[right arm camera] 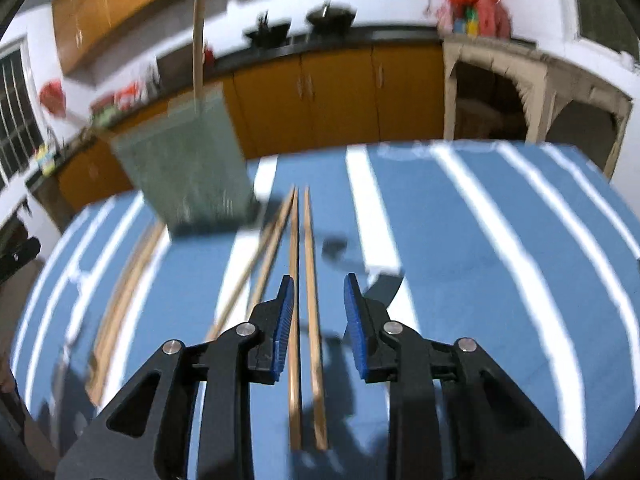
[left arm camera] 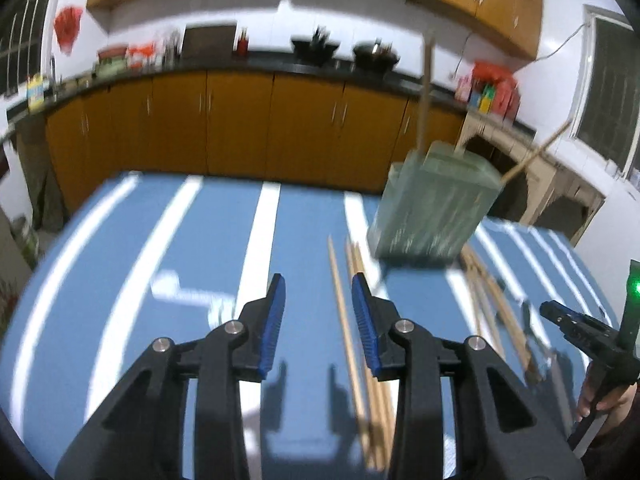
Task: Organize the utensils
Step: 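Lower the chopsticks into the green holder and open both grippers, then close the left gripper on a loose chopstick while the right gripper grasps another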
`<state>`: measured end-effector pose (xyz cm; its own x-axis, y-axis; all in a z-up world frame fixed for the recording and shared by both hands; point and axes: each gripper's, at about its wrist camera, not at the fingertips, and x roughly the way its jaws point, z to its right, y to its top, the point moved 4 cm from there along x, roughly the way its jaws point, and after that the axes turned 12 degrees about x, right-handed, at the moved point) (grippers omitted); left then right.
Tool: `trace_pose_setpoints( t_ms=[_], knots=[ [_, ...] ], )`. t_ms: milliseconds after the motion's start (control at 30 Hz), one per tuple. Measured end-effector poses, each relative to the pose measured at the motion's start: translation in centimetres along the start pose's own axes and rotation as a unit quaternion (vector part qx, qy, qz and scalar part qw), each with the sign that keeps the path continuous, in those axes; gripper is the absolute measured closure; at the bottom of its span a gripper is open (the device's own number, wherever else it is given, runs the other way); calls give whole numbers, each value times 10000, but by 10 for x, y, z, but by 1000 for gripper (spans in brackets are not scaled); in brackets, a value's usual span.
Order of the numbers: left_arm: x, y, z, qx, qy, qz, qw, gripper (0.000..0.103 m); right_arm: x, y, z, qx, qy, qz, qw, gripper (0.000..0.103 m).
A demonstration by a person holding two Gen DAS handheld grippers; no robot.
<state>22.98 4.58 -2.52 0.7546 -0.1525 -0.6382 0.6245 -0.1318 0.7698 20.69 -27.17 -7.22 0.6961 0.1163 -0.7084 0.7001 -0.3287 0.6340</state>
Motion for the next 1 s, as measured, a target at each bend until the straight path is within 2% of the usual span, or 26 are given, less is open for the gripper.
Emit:
trace_pose_setpoints(
  t_ms=[133, 200, 333, 500, 667, 833, 933, 1000],
  knots=[
    [14, -23, -1, -117, -121, -283, 9995, 68, 17, -13, -1, -90, -137, -234, 9996, 80],
    [18, -26, 1, -137, -164, -350, 9992, 68, 23, -16, -2, -137, -235, -345, 9990, 85],
    [24, -30, 8, -111, -298, -446, 9985, 68, 23, -21, 0, -366, -476, -244, 9979, 94],
    [32, -35, 24, 83, -523, -598, 9968, 71, 20, -8, 35, 327, -872, -103, 9956, 95],
    [44, -44, 38, 254, -671, -823, 9940, 80, 17, -9, 40, 263, -902, -91, 9955, 95],
    [56, -50, 50, 368, -655, -1030, 9918, 85, 17, -10, 39, 252, -879, -90, 9958, 95],
    [58, -48, 54, 492, -527, -1013, 9922, 88, 17, -10, 38, 230, -889, -85, 9957, 95],
    [61, -49, 53, 480, -426, -1084, 9920, 94, 16, -11, 37, 210, -891, -82, 9958, 95]
  ],
)
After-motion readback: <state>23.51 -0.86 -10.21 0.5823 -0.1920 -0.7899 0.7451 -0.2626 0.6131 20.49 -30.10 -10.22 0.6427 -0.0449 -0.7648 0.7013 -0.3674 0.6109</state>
